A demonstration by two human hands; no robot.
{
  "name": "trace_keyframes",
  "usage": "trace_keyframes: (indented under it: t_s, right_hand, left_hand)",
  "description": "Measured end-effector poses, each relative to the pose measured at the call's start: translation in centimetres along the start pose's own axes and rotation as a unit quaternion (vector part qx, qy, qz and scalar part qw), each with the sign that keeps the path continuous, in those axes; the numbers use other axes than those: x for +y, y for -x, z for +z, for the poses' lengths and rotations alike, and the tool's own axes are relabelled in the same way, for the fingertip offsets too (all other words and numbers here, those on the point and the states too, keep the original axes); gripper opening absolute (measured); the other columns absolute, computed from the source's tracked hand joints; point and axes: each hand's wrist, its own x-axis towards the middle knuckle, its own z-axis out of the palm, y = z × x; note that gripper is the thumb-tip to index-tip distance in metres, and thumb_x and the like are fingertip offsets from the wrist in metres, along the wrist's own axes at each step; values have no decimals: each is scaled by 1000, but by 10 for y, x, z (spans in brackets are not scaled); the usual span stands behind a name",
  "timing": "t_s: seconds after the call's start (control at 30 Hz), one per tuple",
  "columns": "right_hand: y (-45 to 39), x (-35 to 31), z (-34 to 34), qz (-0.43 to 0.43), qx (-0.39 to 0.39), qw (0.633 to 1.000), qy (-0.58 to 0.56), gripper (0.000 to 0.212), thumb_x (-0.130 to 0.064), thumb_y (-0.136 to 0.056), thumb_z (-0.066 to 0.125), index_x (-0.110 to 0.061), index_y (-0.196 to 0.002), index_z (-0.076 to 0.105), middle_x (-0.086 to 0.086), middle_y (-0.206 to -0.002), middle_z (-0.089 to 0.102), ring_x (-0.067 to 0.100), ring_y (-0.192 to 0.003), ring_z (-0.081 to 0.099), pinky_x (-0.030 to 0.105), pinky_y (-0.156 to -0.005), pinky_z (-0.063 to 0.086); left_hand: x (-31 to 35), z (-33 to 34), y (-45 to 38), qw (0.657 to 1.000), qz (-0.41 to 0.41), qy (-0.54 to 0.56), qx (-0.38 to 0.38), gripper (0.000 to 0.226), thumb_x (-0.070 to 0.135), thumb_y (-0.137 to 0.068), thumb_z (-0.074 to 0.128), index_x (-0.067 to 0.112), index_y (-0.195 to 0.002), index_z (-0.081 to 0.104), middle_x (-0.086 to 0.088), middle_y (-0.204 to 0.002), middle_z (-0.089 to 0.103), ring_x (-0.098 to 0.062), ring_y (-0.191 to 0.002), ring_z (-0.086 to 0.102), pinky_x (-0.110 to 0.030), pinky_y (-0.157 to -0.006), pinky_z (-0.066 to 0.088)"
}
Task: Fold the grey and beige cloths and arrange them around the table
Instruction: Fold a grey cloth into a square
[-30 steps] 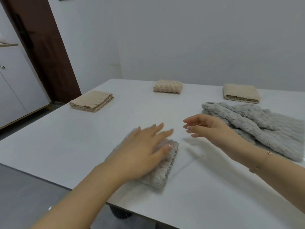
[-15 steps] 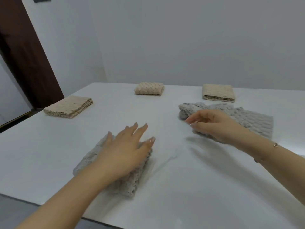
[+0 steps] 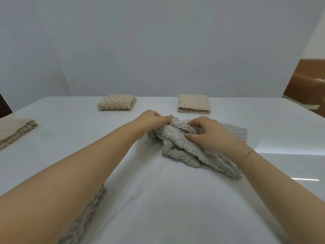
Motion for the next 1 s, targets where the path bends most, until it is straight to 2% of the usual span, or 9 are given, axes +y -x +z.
trace_keyframes:
  t_s: [0.17,0.23,0.33,0.43,0.5,0.6,0.73,0.87,1.0]
  right_hand:
    - [-9,16,3,-26,63,996,57,19,-27,-87,63,-16,-101,68,1,-95,63,20,-91,55,36,-79,46]
    - [-11,20,1,-20,87,996,22,13,-25,-85,64,-15,-92,70,0,-85,63,20,-83,57,36,-74,47]
    - [-12,30,-2,-15,109,992,-55,16,-27,-84,66,-17,-97,68,-3,-91,61,16,-89,56,31,-76,44]
    - [-9,31,0,-58,98,987,-115,38,-36,-82,69,-24,-117,56,-9,-115,50,4,-104,46,18,-88,36]
    - [-7,22,-1,-133,137,976,-107,39,-35,-80,72,-22,-112,53,-10,-111,46,0,-101,44,11,-90,34]
    - [-4,8,-1,-198,117,970,-75,31,-40,-78,73,-22,-97,57,-11,-97,51,7,-92,49,18,-82,40]
    - [2,-2,10,-195,-22,979,-45,47,-57,-76,65,-33,-115,56,-17,-110,52,4,-101,51,27,-85,45]
    - [1,2,16,-207,49,977,26,34,-20,-85,64,-24,-119,57,-9,-112,56,14,-103,55,33,-82,46]
    - [-1,2,11,-212,95,973,-3,22,-16,-83,62,-20,-105,63,-14,-91,51,15,-83,55,35,-69,47]
  left_hand:
    - [-13,16,-17,996,35,72,25,23,33,-80,74,11,-85,68,4,-69,58,-9,-59,49,-14,-36,33]
    - [-16,16,-20,993,52,100,19,18,30,-81,73,13,-82,65,5,-69,58,-8,-59,48,-12,-34,31]
    - [-13,13,-22,986,37,162,16,16,28,-85,69,16,-77,60,2,-72,61,-13,-62,53,-13,-37,36]
    - [-5,2,-26,967,24,251,34,14,25,-86,67,16,-79,59,-3,-83,66,-22,-79,62,-30,-66,53]
    - [1,-9,-29,956,32,286,59,15,25,-88,64,16,-78,59,-3,-86,66,-22,-82,63,-33,-78,53]
    - [8,-28,-31,943,43,318,88,18,26,-93,58,15,-80,54,-4,-78,61,-18,-64,57,-27,-60,52]
    - [9,-51,-28,928,44,353,107,17,27,-94,56,15,-83,54,-4,-80,63,-16,-68,60,-27,-59,51]
    - [2,-70,-21,927,52,358,102,19,32,-92,59,17,-82,54,-7,-81,61,-22,-79,54,-36,-78,44]
    - [-8,-84,-10,929,71,346,110,20,30,-94,56,16,-80,56,-3,-74,65,-17,-65,63,-34,-71,55]
